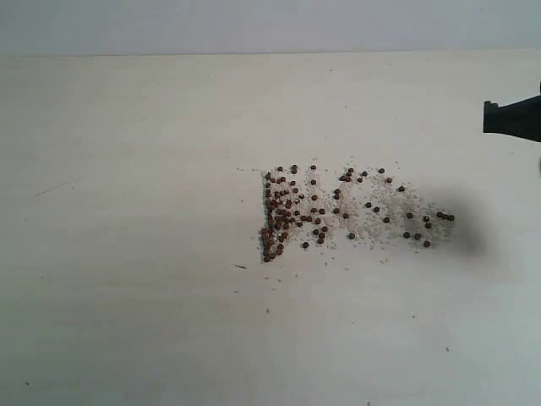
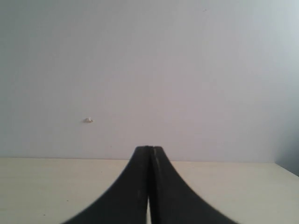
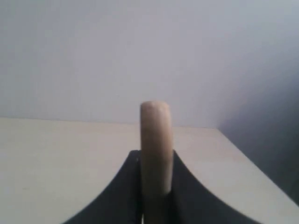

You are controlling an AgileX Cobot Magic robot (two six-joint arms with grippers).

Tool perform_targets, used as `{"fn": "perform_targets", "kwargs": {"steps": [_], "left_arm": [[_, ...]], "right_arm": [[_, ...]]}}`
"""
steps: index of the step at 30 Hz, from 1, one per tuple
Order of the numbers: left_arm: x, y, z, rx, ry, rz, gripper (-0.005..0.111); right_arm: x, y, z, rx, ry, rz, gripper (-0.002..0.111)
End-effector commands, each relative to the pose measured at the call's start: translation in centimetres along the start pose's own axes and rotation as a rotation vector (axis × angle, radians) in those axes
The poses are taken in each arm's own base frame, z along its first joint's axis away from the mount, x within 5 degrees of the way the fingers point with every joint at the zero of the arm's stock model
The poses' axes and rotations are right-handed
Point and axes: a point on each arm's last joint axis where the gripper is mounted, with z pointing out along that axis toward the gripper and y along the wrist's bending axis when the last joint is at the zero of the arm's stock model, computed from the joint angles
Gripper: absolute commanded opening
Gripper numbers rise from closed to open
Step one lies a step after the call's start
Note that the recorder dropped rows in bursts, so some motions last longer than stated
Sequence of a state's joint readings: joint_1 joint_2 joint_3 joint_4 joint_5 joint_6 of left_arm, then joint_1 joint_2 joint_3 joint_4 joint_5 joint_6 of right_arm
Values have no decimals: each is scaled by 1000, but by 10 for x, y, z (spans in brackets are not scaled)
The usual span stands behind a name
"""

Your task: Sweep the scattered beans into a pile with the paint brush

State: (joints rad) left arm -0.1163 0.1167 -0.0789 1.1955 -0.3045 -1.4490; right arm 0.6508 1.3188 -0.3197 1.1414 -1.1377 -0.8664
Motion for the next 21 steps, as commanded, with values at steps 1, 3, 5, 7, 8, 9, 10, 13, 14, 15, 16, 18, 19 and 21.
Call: {"fn": "perform_targets", "kwargs": {"steps": [1,3,5,7,8,9,10,13,14,15,16,18,19,21], "left_arm": [[1,0,0,3,-1,-1,0],[1,0,0,3,-1,-1,0],[1,0,0,3,-1,-1,0],[1,0,0,3,-1,-1,0],[1,0,0,3,-1,-1,0],[1,0,0,3,-1,-1,0],[1,0,0,3,-1,-1,0],[1,0,0,3,-1,-1,0],[1,0,0,3,-1,-1,0],[1,0,0,3,-1,-1,0],[1,0,0,3,-1,-1,0],[1,0,0,3,-1,-1,0],[1,0,0,3,-1,-1,0],[1,0,0,3,-1,-1,0]], "right_arm": [[8,14,6,-84,-10,66,0],[15,20,9,-91,3,65,0],[23,25,12,-87,22,42,0],[31,32,15,-101,40,24,0],[36,35,16,-114,50,17,0],[40,39,17,-127,60,20,0],[44,42,18,-140,67,35,0],[52,52,19,-199,76,130,0],[53,56,19,-229,77,186,0],[54,59,19,-248,77,220,0],[55,61,19,-269,76,262,0],[55,67,21,-295,81,330,0],[54,69,21,-307,89,351,0],[54,77,23,-340,101,370,0]]}}
